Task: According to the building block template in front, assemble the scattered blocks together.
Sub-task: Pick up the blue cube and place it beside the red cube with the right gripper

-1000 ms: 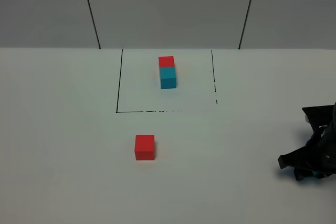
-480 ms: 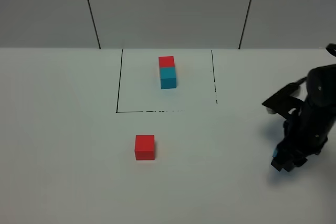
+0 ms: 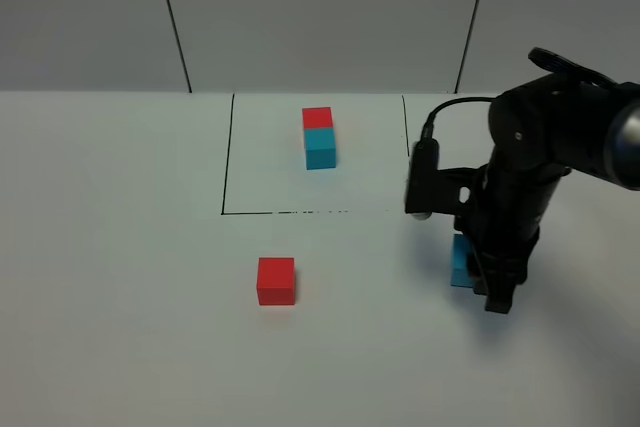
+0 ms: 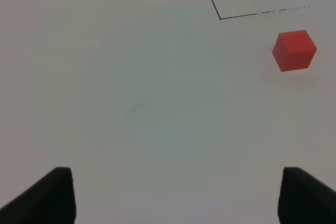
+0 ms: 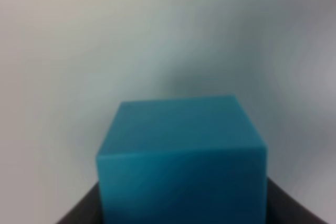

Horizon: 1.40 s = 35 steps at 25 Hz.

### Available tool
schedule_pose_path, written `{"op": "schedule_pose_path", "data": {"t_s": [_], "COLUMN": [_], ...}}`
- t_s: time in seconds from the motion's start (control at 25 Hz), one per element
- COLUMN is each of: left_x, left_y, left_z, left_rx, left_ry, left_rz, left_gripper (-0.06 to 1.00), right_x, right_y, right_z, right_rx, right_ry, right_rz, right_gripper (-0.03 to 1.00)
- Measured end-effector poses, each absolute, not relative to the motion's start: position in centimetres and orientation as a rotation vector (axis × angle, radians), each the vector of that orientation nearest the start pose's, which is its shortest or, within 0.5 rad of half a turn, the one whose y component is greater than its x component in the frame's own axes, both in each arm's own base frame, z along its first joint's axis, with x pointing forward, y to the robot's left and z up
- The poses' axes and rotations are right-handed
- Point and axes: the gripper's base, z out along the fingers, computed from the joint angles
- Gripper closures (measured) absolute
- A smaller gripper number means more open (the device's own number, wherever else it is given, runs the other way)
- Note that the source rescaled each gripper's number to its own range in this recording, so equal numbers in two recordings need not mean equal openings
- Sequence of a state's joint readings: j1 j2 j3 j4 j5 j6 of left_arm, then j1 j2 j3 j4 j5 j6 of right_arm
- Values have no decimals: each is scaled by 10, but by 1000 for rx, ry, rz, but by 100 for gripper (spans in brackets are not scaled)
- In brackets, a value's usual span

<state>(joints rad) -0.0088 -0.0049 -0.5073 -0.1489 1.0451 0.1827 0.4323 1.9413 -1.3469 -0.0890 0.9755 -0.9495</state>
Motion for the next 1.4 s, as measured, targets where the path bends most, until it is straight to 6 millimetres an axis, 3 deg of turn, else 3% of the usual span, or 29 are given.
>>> {"op": "schedule_pose_path", "data": {"t_s": [0.32,0.6,1.4], "left_x": [-6,-6,-6], "left_y": [-12,-12,-12], "left_z": [281,281,281], "left_rx": [200,200,200], "left_ry": [1998,1998,1998], "left_rz": [-66,-66,-66], "left_gripper": [26,26,26], "right_x": [372,375,375], "right_y": [198,231,271], "right_z": [153,144,115], "right_rx": [-2139,-2210,-2204], "right_ry": [2293,2216,2138], "right_rz": [-126,-107,0], "right_gripper": [97,97,97]}}
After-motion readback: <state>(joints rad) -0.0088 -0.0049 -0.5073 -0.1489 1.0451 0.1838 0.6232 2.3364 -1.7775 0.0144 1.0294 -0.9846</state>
